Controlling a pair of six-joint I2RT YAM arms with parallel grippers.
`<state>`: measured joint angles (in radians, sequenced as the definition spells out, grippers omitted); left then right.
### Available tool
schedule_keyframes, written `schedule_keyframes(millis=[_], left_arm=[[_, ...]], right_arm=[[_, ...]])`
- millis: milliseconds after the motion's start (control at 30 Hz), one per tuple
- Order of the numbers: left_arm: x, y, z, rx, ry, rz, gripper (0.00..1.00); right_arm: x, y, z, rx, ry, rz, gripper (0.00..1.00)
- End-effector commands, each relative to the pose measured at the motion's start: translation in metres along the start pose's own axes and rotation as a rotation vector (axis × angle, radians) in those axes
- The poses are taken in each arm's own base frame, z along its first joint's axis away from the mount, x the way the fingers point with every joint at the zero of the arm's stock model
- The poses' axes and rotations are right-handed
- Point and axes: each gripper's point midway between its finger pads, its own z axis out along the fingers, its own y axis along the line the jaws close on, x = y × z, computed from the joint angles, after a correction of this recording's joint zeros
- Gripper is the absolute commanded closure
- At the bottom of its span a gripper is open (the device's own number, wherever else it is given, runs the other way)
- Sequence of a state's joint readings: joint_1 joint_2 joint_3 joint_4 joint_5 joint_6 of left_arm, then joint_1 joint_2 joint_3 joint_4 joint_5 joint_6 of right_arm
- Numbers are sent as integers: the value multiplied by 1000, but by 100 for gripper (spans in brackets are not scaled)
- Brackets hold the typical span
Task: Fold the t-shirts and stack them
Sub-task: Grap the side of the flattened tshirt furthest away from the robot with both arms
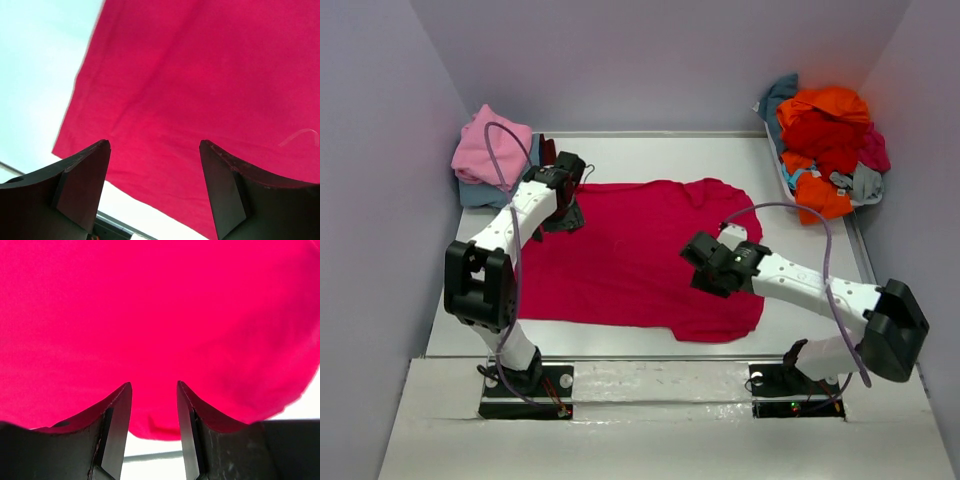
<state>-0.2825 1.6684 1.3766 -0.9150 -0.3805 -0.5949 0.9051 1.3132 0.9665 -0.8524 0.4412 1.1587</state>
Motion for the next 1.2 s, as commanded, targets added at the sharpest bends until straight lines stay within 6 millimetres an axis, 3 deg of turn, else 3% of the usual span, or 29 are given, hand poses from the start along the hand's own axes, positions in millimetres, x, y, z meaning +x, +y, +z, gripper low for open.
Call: schedule_keyframes(millis=[0,33,100,133,167,300,400,467,500,633,767,967,1167], left_arm=[[-6,-25,2,29,-21,11,16],[-7,-28,6,25,-22,10,16],[-10,-36,18,23,-24,22,16],[-18,-36,20,3,-47,19,16],[-21,-39,23,2,-55,22,16],[-33,-56,43,7,-56,43,16],[-49,-70,50,41,-84,32,16],[-56,-77,59,52,-77,24,16],[-69,-79,59,59,-88,2,16],[-92,-84,66,43,-100,-17,16],[-104,-82,82,23,-91,-24,16],[-112,-77,100,43,-62,-61,17],[-127,-74,110,44,-59,-66,17]], right_arm=[[-19,35,15,-25,-82,-77,53],[-25,46,15,-48,-100,-74,53],[-43,45,32,-27,-99,-75,52],[-50,54,36,-66,-91,-58,53],[-66,51,42,-63,-103,-52,53],[-94,58,58,-67,-105,-51,53],[-116,66,64,-85,-119,-48,53],[-121,71,75,-87,-102,-67,53],[-132,76,74,-90,-113,-60,53],[-144,83,95,-95,-81,-58,53],[-159,74,118,-78,-62,-32,53],[-187,61,133,-73,-56,0,53],[-219,65,139,-66,-78,-4,53]])
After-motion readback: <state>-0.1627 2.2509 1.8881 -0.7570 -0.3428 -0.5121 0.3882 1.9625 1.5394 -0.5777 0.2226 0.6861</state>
